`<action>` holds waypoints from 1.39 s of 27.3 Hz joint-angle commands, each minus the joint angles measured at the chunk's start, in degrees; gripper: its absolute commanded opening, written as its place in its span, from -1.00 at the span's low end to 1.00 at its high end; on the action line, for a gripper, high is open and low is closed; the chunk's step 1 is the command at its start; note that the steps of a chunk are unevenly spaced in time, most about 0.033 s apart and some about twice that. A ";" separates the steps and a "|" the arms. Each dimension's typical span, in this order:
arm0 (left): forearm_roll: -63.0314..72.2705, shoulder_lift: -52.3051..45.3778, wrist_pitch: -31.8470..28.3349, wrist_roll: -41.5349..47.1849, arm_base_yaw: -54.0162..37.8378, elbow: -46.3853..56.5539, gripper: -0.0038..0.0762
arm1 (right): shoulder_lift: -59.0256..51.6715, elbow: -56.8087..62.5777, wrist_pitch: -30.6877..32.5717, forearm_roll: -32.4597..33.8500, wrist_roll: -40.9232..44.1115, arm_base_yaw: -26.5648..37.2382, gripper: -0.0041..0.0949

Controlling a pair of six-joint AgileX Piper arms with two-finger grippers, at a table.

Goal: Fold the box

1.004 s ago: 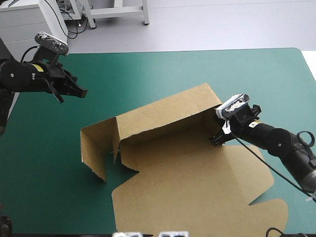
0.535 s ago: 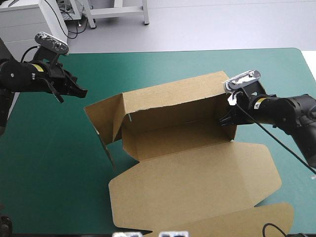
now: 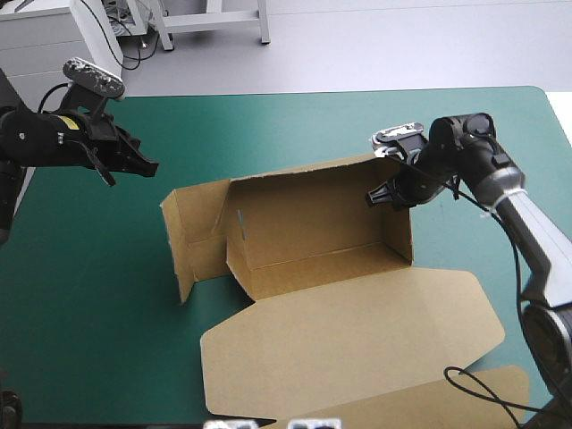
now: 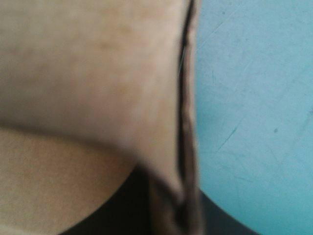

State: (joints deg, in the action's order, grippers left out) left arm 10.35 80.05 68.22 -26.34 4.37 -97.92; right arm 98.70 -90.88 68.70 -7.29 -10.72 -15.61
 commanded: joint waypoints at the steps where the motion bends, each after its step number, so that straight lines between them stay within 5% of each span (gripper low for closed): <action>1: 1.33 -2.14 -2.61 0.10 -0.02 -1.78 -0.92 | 3.95 -8.05 2.22 -0.64 0.35 -0.14 -0.96; 5: 1.33 -2.14 -2.61 0.10 -0.02 -1.78 -0.92 | 10.59 -14.43 2.15 -0.75 1.71 -0.14 -0.82; 9: 1.33 -2.14 -2.61 0.10 -0.02 -1.78 -0.92 | 11.41 -14.68 -0.03 -0.75 0.88 -0.14 -0.06; 12: 1.33 -2.14 -2.61 0.10 -0.02 -1.78 -0.92 | 10.91 -14.91 -1.19 -0.64 0.03 -0.14 0.23; 29: 0.87 -2.14 -2.61 -0.12 -0.02 -1.78 -0.92 | -1.83 -19.74 2.84 -0.27 1.57 -0.14 0.26; 38: 0.34 -2.14 -0.61 -0.12 -0.02 -1.78 -0.92 | 0.39 -17.95 2.84 2.73 3.35 -0.14 0.26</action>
State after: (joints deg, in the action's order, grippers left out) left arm 10.17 80.05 69.79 -26.34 4.37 -97.92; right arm 99.96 -108.28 71.60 -5.98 -8.04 -15.61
